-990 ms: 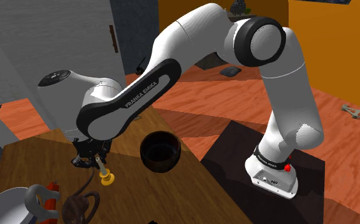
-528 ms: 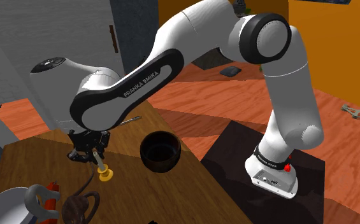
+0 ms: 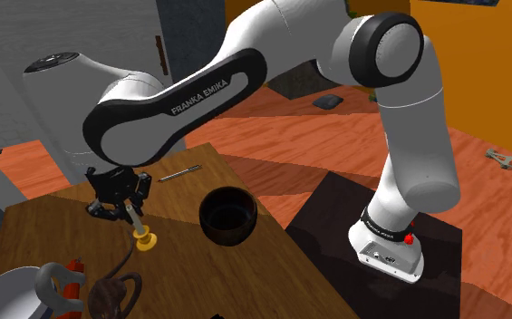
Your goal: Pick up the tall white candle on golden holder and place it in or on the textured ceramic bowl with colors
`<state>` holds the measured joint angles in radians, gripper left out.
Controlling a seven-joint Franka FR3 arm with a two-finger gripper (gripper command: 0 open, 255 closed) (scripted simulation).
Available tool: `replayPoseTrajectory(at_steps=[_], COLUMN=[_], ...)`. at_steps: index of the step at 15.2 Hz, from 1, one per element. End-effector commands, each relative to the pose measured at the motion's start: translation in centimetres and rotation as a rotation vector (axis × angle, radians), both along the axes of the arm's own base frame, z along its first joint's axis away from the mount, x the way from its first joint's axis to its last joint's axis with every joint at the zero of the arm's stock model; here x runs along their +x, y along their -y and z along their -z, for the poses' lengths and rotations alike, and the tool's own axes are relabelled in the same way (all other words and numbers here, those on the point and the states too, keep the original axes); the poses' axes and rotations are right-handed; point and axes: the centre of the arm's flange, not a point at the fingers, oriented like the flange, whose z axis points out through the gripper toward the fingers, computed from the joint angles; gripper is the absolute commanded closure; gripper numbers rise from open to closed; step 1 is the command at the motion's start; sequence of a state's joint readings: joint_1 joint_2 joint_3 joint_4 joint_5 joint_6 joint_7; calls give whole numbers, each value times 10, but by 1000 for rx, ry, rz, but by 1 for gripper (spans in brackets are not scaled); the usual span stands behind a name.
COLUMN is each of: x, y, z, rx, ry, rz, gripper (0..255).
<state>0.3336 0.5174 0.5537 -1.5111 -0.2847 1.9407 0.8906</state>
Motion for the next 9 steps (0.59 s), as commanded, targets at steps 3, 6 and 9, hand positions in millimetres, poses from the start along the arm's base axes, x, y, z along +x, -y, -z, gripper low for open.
replayPoseTrajectory(at_steps=[3, 6, 9], x=[1, 1, 1], y=[0, 0, 0], z=[-21, -37, -53], rx=[0, 0, 0], ry=[-1, -1, -1], rz=[0, 0, 0], gripper=[255, 255, 255])
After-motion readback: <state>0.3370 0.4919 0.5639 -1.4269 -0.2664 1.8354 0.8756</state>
